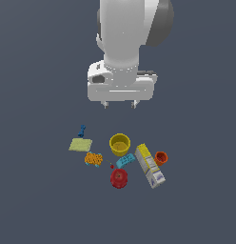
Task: Pick up a designated object from a clutter of objects.
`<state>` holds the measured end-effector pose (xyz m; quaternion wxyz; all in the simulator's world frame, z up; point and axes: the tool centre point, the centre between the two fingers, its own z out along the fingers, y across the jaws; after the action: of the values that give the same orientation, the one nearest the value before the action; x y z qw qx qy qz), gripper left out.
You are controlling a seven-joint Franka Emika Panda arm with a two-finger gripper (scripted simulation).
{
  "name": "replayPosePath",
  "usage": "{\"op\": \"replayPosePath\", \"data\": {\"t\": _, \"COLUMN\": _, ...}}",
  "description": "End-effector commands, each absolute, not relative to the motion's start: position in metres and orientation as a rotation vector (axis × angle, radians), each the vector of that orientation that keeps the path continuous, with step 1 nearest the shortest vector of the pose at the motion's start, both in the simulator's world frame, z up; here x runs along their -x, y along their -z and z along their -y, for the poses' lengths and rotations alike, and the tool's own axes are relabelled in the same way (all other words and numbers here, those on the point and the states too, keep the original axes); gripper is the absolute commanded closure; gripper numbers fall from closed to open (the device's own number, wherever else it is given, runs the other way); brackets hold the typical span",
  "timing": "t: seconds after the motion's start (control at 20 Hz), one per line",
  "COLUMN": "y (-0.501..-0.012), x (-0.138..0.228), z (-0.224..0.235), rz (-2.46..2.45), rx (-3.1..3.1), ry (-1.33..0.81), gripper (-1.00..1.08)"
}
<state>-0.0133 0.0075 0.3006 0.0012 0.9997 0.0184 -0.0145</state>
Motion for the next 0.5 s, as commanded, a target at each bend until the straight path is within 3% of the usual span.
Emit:
{"op": "replayPosePath", "data": {"t": 0.0, "y": -0.301, "x": 0.013, "z": -0.008, "rz": -0.058, "rx": -3.138, "ry": 0.046, "gripper": -0.92}}
{"op": "replayPosePath", "data": {"t": 0.45, "y": -0.311, "x": 0.011, "z": -0.006, "rz": -0.066, "rx": -3.164, "ry": 0.021, "gripper": -0.92}}
